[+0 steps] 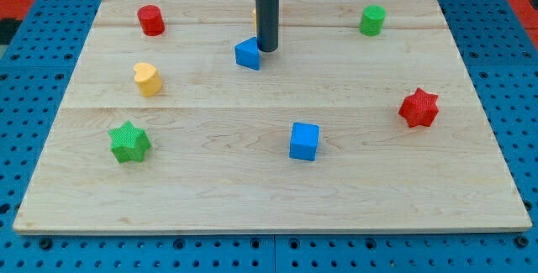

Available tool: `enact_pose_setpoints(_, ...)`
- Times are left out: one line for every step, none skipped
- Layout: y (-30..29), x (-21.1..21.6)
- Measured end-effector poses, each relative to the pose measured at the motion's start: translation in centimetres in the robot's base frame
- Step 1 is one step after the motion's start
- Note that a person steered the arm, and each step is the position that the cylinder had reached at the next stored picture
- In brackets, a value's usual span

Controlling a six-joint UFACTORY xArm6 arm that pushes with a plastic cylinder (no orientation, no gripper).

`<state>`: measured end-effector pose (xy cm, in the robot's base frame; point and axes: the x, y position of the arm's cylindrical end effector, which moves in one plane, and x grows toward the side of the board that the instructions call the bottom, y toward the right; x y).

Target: Move blue triangle towards bottom center

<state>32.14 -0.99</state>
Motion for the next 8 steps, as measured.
enact_pose_setpoints(-3.2,0.4)
enact_pose_setpoints(-5.5,1.2)
enact_pose_setpoints(-8.4,2.0)
enact_pose_setpoints(-10.4,2.9)
enact_pose_setpoints(-10.1,6.3)
enact_pose_setpoints(-8.8,8.9)
enact_pose_setpoints(-7.9,12.0)
enact_pose_setpoints(-6.0,14.6)
